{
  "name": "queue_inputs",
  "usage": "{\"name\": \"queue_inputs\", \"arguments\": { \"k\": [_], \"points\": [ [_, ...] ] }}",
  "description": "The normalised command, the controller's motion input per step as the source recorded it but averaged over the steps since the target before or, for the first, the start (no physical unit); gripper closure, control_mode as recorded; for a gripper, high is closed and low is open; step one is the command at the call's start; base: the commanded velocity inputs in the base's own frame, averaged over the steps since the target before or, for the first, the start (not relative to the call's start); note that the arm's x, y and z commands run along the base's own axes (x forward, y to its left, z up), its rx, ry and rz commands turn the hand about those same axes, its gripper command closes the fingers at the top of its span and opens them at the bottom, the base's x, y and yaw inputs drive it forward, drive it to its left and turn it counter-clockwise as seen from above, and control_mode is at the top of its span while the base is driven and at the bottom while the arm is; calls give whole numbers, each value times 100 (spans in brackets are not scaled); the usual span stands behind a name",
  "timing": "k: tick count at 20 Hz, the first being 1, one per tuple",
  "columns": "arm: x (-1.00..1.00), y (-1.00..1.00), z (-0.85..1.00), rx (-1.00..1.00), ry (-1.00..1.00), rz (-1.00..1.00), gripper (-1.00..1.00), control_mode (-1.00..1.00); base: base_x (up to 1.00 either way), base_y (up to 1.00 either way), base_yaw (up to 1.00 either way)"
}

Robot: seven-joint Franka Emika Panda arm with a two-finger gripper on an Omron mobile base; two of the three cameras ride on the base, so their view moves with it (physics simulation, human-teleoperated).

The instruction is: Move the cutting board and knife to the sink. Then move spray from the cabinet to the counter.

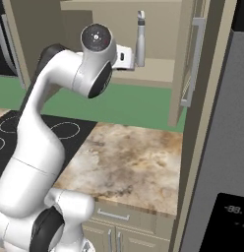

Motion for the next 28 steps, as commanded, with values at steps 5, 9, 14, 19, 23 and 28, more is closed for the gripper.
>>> {"name": "queue_inputs", "arguments": {
  "k": [5, 9, 14, 19, 23, 28],
  "points": [
    [34, -25, 8, 0, 0, 3, -100, -100, 0, 0, 0],
    [43, -16, 0, 0, 0, 6, -100, -100, 0, 0, 0],
    [45, -13, 1, 0, 0, 7, -100, -100, 0, 0, 0],
    [51, -6, 5, 0, 1, 3, -100, -100, 0, 0, 0],
    [44, -11, 4, 0, 2, 4, -100, -100, 0, 0, 0],
    [39, -10, 3, 0, 3, 2, -100, -100, 0, 0, 0]
  ]
}}
